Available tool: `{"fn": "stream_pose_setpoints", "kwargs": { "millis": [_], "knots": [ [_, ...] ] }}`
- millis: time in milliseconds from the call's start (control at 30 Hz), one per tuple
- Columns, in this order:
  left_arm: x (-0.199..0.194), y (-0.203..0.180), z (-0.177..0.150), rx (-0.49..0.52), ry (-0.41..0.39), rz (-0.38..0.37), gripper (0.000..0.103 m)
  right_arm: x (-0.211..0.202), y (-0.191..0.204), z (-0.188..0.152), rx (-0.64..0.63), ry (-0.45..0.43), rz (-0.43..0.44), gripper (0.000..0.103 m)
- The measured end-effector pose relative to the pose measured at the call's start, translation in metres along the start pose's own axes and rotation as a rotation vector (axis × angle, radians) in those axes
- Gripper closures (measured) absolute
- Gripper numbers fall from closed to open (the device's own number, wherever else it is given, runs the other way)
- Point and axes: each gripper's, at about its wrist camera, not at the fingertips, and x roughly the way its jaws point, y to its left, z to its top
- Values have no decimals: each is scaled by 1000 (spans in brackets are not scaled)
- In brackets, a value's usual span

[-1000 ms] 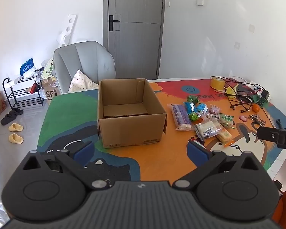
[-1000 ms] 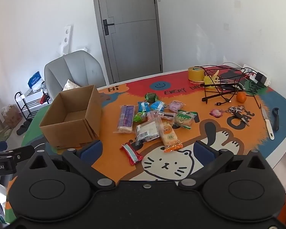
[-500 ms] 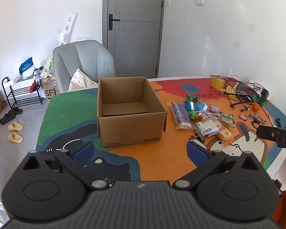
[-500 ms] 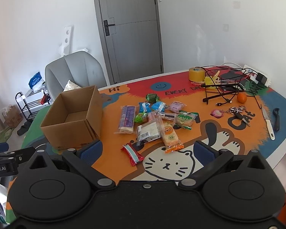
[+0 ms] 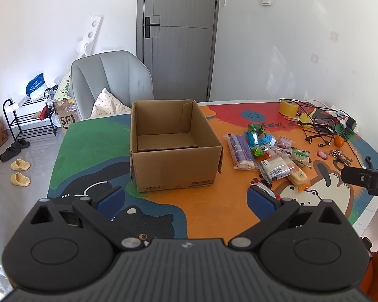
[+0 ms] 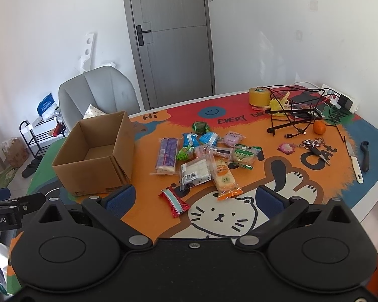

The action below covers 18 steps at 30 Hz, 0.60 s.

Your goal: Organize snacks

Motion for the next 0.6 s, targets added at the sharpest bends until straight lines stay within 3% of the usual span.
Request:
{"fn": "stream_pose_setpoints", "kwargs": {
  "millis": [600],
  "knots": [
    [0,-1,0,0,1,-5,1,0,2,-1,-3,2,3,0]
  ]
}}
